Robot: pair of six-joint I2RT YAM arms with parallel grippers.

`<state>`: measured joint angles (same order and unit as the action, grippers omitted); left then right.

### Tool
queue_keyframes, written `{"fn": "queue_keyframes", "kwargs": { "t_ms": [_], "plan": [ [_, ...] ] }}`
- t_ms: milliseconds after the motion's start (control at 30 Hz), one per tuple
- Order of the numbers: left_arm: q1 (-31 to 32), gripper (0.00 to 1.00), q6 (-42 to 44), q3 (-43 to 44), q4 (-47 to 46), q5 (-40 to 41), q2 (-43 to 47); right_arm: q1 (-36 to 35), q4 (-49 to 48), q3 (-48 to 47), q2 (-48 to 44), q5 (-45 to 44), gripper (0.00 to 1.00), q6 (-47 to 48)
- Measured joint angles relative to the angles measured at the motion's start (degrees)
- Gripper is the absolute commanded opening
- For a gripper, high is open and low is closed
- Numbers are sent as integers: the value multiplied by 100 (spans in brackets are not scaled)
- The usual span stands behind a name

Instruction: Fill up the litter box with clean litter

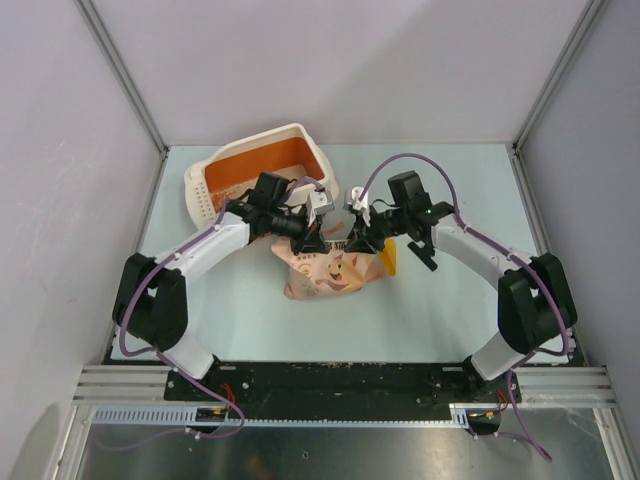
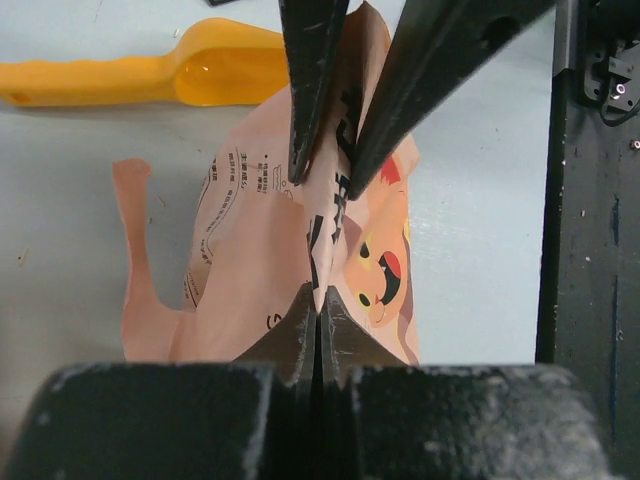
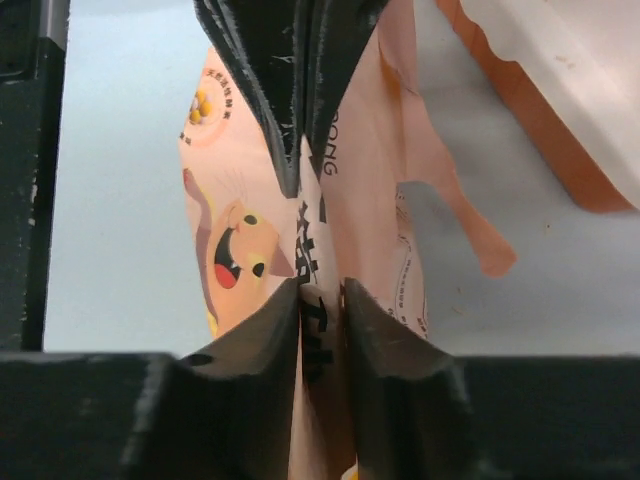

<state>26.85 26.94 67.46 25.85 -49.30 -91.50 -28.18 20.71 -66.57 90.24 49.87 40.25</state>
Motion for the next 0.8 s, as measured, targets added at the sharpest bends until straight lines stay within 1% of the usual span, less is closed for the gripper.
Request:
{"fn": "queue_keyframes", "kwargs": {
  "t_ms": [33, 67, 133, 200, 233, 300, 367, 400, 433, 467, 567, 800],
  "plan": [
    [0, 3, -2, 0, 0, 2, 0, 9, -129, 0, 66, -7, 4, -151],
    [0, 4, 0, 0, -4, 4, 0, 28, -219, 0, 109, 13, 0, -289],
    [-7, 3, 0, 0, -48, 22, 0, 70, -280, 0, 138, 81, 0, -525],
    [-22, 0, 2, -9, -87, 9, 0, 131, -306, 0, 157, 144, 0, -737],
    [-22, 0, 0, -22, -114, 0, 2, 166, -304, 0, 168, 195, 0, -798],
    [-24, 0, 0, -66, -212, -57, 4, 251, -278, 0, 181, 315, 3, -876],
    [-20, 0, 0, -111, -339, -138, 4, 341, -192, 0, 184, 433, 14, -872],
    [-13, 0, -4, -120, -378, -177, 4, 409, -142, 0, 184, 516, 23, -868],
    [-13, 0, -7, -136, -391, -170, 4, 516, -72, -2, 179, 581, 39, -872],
    [-28, 0, -11, -138, -393, -170, 4, 678, 33, -11, 166, 636, 42, -885],
    [-85, 0, -20, -138, -417, -122, 4, 1231, 398, -42, 155, 651, 47, -892],
    [-114, 0, -107, -138, -396, -94, 4, 2367, 1117, -50, 57, 509, 48, -986]
  ]
}}
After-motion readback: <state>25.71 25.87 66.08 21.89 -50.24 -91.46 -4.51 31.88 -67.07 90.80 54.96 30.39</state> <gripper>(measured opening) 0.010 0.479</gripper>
